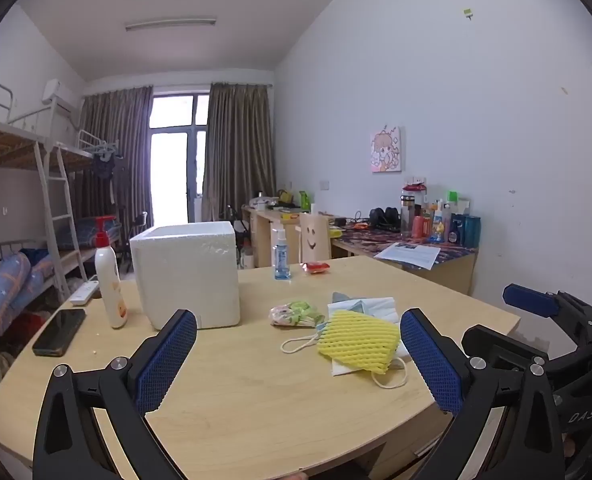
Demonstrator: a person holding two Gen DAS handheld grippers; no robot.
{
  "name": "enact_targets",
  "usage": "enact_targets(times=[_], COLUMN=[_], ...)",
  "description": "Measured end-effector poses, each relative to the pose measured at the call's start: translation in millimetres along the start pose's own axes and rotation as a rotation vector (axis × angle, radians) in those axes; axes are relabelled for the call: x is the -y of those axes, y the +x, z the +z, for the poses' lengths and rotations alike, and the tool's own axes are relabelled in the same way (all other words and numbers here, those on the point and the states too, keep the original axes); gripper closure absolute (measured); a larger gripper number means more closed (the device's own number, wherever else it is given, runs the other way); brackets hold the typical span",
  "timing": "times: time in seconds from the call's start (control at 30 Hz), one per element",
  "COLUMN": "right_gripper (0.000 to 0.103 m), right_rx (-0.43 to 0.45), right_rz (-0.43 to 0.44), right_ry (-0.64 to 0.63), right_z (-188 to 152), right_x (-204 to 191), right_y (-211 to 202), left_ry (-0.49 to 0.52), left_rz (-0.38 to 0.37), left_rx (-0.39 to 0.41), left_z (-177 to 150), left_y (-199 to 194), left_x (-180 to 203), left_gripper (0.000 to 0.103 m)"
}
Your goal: Organize soft objects
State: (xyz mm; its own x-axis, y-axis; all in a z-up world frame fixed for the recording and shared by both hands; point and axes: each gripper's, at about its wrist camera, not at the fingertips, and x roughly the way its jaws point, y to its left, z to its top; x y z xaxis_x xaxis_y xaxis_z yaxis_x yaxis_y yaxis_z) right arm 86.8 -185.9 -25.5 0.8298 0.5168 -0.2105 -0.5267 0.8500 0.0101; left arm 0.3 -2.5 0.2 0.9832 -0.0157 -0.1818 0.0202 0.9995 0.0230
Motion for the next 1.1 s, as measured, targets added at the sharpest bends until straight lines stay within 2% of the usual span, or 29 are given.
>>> enact_targets(times=[0.6, 1.1], right_gripper=[0.000, 0.000], right_rx=[0.011, 0.013], right_rz=[0.002, -0.008], right_ry=[-0.006, -0.011], right_z=[1.9, 3.1], right_x=[0.3, -1.3], right_y=[-1.5, -4.8], left_ry=[-0.052, -0.048], left_rz=[0.003, 0.003], left_rx=[-0.019, -0.023], left_z=[-1.5, -2.8], left_y=[2.8, 2.6], left_x=[-9.0, -9.5], left_gripper=[0.001, 0.001])
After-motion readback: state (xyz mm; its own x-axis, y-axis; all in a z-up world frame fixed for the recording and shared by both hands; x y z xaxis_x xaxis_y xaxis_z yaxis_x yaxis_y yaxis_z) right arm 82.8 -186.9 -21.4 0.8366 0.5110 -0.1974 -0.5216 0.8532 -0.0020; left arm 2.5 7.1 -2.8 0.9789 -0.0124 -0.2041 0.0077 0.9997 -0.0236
